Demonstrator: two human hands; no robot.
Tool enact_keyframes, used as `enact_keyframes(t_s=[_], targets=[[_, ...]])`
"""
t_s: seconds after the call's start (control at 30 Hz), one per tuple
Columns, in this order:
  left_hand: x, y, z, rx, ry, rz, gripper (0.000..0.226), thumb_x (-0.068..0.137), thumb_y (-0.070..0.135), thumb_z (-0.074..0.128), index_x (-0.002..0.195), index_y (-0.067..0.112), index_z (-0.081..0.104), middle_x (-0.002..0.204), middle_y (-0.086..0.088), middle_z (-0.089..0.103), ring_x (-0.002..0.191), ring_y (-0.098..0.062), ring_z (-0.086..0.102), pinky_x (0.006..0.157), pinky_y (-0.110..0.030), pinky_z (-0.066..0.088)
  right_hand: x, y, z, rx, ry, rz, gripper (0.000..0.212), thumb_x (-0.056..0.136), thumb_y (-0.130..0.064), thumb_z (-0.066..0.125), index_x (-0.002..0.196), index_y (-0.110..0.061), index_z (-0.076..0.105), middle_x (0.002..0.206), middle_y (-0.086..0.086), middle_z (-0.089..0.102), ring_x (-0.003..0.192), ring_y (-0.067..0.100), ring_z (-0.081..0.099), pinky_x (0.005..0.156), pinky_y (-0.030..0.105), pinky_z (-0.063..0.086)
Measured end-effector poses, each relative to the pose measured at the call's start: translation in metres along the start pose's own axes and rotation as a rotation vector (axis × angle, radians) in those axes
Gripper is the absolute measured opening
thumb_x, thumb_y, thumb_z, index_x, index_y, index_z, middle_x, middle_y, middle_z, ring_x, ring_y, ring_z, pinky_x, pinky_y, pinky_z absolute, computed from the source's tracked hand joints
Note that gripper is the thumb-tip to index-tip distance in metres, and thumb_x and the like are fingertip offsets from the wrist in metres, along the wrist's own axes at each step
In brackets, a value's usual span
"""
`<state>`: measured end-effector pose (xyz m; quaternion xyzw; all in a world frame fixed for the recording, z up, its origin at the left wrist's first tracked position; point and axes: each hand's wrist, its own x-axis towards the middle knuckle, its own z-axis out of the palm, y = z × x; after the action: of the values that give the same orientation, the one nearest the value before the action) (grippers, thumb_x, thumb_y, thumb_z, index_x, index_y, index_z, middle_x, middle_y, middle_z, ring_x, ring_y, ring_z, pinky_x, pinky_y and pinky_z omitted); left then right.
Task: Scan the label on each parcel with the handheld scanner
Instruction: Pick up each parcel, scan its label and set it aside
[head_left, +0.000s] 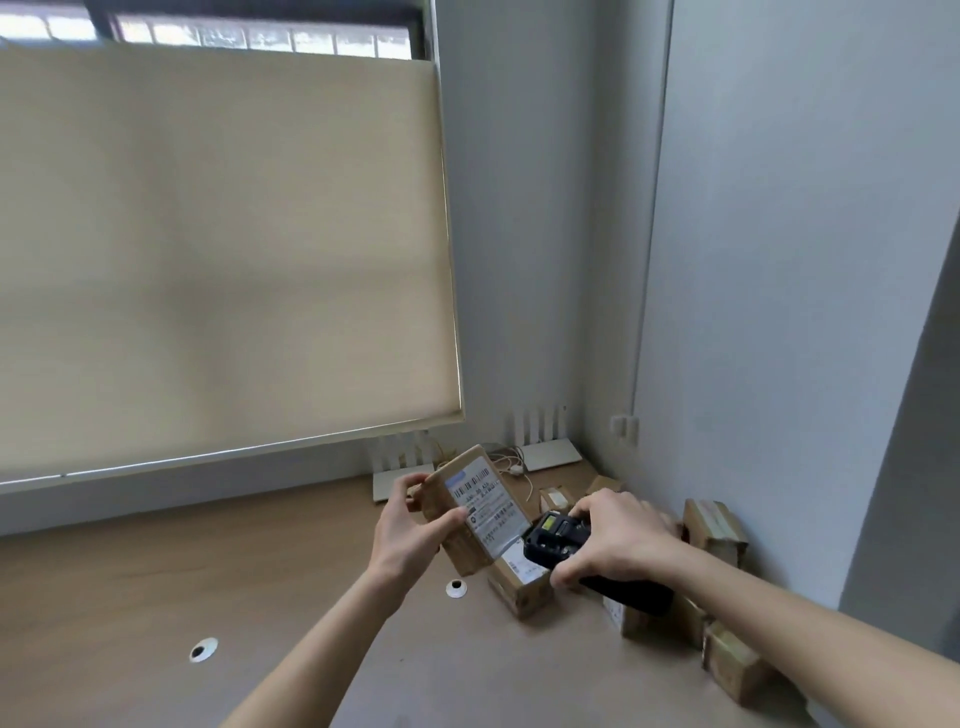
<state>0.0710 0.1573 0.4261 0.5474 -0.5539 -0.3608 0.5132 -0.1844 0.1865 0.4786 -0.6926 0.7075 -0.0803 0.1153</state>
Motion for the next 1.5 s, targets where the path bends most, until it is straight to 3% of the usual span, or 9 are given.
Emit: enact_keyframes(t_s=[0.13,0.3,0.43,0.6,0.87,1.0,1.1,1.37,1.5], targets=[[-0.012,0.000,-0.008,0.014,0.056,-0.005,0.054,0.071,0.030,0.090,0.113,0.037,0.057,0.109,0.008,0.066,0.107,-0.014,0.064,0.089,-0.044,0.059,-0.006,-0.005,0.001,0.008,0.030,-0.009,0.087,0.034,-0.073,0.082,0.114,-0.042,0.071,0.111,-0.009,0.073,0.108,0.019,0.067,0.078,0.030,0.048],[-0.027,-0.002,-0.023,-0.011,0.088,-0.020,0.055,0.072,0.031,0.089,0.113,0.039,0.054,0.113,0.004,0.064,0.106,-0.017,0.065,0.074,-0.036,0.062,-0.014,-0.014,0.004,0.028,0.021,-0.046,0.081,0.038,-0.072,0.082,0.112,-0.042,0.071,0.107,-0.010,0.072,0.103,0.019,0.066,0.073,0.028,0.044],[-0.041,-0.008,-0.047,-0.057,0.115,-0.065,0.061,0.072,0.030,0.089,0.118,0.034,0.049,0.120,0.005,0.056,0.105,-0.024,0.066,0.071,-0.039,0.063,-0.019,-0.034,0.011,0.185,-0.050,-0.091,0.088,0.037,-0.074,0.080,0.116,-0.039,0.067,0.108,-0.012,0.072,0.102,0.014,0.066,0.085,0.031,0.056],[-0.064,-0.017,-0.105,-0.121,0.156,-0.127,0.062,0.071,0.036,0.089,0.110,0.035,0.042,0.117,-0.002,0.058,0.100,-0.026,0.070,0.070,-0.037,0.063,-0.023,-0.092,0.030,0.436,-0.162,-0.152,0.065,0.039,-0.068,0.089,0.090,-0.032,0.071,0.090,-0.012,0.075,0.085,0.007,0.071,0.081,0.031,0.062],[-0.145,-0.032,-0.262,-0.161,0.312,-0.208,0.090,0.064,0.048,0.085,0.140,0.048,0.036,0.129,-0.005,0.054,0.110,-0.026,0.066,0.080,-0.046,0.062,-0.069,-0.267,0.086,0.585,-0.337,-0.473,0.064,0.055,-0.048,0.094,0.111,-0.025,0.073,0.099,-0.006,0.077,0.092,0.013,0.073,0.086,0.031,0.061],[-0.213,-0.042,-0.367,-0.169,0.436,-0.278,0.065,0.068,0.057,0.071,0.129,0.049,0.051,0.123,-0.001,0.063,0.113,-0.020,0.060,0.092,-0.046,0.050,-0.118,-0.371,0.121,0.668,-0.386,-0.579,0.057,0.053,-0.048,0.092,0.104,-0.028,0.074,0.092,-0.010,0.077,0.084,0.008,0.073,0.073,0.024,0.058],[-0.273,-0.051,-0.453,-0.135,0.573,-0.302,0.046,0.072,0.062,0.062,0.115,0.047,0.058,0.111,0.001,0.071,0.106,-0.018,0.064,0.087,-0.040,0.049,-0.164,-0.451,0.151,0.722,-0.464,-0.652,0.070,0.045,-0.046,0.092,0.109,-0.025,0.075,0.087,-0.010,0.078,0.074,0.004,0.073,0.060,0.015,0.052],[-0.461,-0.069,-0.646,-0.025,0.768,-0.377,0.080,0.064,0.051,0.083,0.134,0.054,0.045,0.125,-0.006,0.060,0.103,-0.022,0.068,0.076,-0.032,0.057,-0.318,-0.655,0.240,0.760,-0.665,-0.883,0.069,0.040,-0.055,0.090,0.102,-0.030,0.074,0.084,-0.021,0.076,0.072,-0.001,0.072,0.057,0.011,0.051],[-0.552,-0.083,-0.714,0.058,0.888,-0.437,0.095,0.062,0.051,0.085,0.146,0.044,0.042,0.138,-0.007,0.054,0.126,-0.024,0.054,0.105,-0.046,0.048,-0.393,-0.738,0.285,0.693,-0.768,-0.993,0.062,0.039,-0.055,0.092,0.093,-0.029,0.076,0.081,-0.017,0.077,0.071,0.004,0.074,0.061,0.019,0.056]])
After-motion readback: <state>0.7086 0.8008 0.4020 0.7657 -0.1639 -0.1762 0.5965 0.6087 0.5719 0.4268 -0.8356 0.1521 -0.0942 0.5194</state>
